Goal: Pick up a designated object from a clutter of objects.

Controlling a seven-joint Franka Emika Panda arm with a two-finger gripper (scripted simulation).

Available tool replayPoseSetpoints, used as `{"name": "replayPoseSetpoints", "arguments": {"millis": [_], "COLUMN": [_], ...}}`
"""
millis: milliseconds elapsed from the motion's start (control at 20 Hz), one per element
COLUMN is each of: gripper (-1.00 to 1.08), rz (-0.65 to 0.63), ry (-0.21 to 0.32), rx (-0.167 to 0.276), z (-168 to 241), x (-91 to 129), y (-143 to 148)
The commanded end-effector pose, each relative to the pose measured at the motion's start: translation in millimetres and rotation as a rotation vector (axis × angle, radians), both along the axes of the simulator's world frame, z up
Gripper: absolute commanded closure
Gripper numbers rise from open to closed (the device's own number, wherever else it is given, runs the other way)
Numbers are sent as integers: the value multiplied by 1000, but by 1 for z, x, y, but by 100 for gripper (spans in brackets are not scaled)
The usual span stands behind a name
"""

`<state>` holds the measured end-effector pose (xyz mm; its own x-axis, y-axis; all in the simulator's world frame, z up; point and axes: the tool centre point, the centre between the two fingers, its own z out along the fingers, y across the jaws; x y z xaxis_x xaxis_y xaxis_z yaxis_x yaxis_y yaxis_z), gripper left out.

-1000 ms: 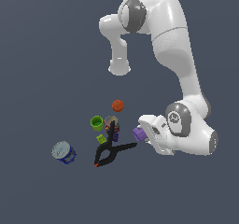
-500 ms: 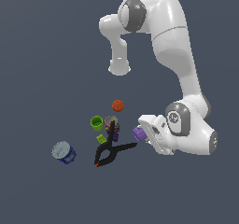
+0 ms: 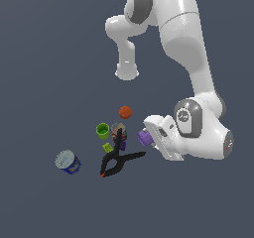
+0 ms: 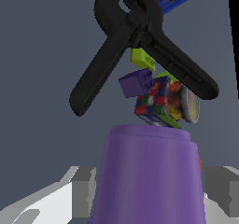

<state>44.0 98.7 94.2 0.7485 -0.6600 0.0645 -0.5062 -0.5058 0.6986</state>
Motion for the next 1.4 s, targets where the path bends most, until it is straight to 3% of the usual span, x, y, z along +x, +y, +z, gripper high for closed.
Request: {"name": "replayPoseSetpoints", "arguments": {"millis": [0,1350], "gripper": [108,108], "rz": [-1,-4], "ry": [-2,-2], "rx": [1,1], "z": [19,297], "x": [-1,-14], "y": [-9,-134]}}
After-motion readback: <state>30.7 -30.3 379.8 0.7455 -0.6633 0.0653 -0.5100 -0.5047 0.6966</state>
